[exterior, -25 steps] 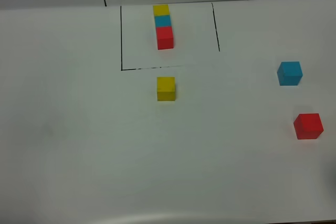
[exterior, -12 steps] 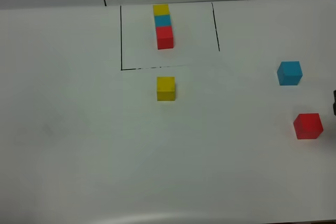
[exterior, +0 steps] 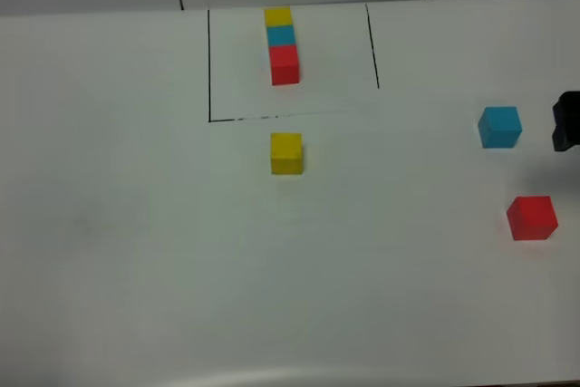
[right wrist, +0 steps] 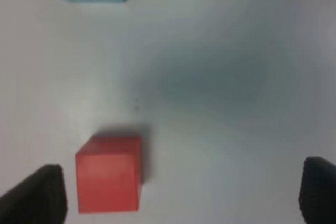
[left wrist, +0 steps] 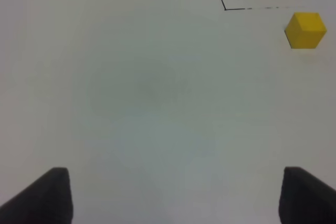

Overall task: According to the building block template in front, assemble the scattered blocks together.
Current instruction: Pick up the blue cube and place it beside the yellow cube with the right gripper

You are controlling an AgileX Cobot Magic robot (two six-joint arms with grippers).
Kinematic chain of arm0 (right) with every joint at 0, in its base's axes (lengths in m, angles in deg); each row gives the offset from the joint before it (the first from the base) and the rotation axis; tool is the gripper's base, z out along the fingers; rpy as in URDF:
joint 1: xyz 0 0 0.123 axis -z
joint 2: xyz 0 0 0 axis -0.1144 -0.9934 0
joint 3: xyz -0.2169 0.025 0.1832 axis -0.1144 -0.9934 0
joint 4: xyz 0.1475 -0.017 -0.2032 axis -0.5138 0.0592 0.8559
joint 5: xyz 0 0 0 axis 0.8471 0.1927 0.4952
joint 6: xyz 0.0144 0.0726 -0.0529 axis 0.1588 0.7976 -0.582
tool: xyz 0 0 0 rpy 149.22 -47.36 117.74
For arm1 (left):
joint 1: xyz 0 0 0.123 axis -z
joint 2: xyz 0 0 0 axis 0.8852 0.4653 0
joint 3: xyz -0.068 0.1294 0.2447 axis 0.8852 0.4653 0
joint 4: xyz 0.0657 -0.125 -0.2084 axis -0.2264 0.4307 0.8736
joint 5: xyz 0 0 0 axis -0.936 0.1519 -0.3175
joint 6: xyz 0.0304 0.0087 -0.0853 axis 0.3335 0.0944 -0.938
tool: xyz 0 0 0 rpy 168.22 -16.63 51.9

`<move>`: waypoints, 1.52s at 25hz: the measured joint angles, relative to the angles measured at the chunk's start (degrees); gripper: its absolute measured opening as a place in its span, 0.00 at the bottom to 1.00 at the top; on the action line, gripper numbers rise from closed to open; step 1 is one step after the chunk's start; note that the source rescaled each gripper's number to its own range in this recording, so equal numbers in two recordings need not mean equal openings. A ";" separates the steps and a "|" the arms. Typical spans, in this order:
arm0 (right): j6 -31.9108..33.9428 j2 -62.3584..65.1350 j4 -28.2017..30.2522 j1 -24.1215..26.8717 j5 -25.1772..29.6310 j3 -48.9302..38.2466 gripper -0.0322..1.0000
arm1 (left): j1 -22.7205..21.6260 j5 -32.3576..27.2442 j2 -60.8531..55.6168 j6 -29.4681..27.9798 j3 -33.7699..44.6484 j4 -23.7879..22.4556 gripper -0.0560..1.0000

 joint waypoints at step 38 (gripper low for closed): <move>-0.18 -30.68 -4.08 -6.05 0.67 25.39 0.93 | 0.00 0.00 0.00 0.00 0.00 0.00 0.83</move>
